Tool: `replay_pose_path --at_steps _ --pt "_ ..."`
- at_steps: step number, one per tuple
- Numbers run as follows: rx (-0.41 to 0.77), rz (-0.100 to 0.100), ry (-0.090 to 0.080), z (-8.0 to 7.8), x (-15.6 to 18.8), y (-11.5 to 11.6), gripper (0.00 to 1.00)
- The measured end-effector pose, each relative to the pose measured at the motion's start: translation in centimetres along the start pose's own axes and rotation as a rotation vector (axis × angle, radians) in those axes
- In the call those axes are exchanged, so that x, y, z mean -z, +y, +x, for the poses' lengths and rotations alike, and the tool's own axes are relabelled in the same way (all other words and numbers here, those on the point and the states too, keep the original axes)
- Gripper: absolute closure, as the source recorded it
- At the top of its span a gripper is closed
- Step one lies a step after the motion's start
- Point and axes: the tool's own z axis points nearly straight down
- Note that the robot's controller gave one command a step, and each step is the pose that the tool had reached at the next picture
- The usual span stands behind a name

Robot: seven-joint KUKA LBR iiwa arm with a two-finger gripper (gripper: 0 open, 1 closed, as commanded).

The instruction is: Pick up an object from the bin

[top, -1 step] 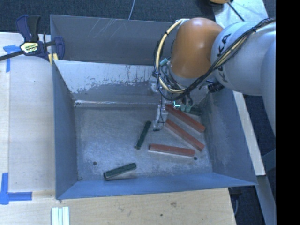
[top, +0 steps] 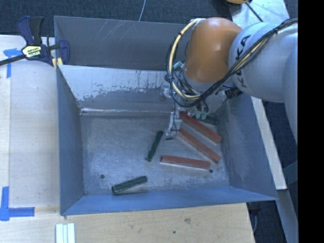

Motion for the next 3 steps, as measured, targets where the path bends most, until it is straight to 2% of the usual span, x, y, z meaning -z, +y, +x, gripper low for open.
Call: replay_pose_path --at_steps 1,2,3 --pt "0.111 0.001 0.000 1.8 -7.5 -3.7 1.00" --pt "0.110 0.000 0.000 1.8 -7.5 -3.7 0.00" --pt "0.199 0.003 -0.001 1.6 -7.6 -2.6 0.00"
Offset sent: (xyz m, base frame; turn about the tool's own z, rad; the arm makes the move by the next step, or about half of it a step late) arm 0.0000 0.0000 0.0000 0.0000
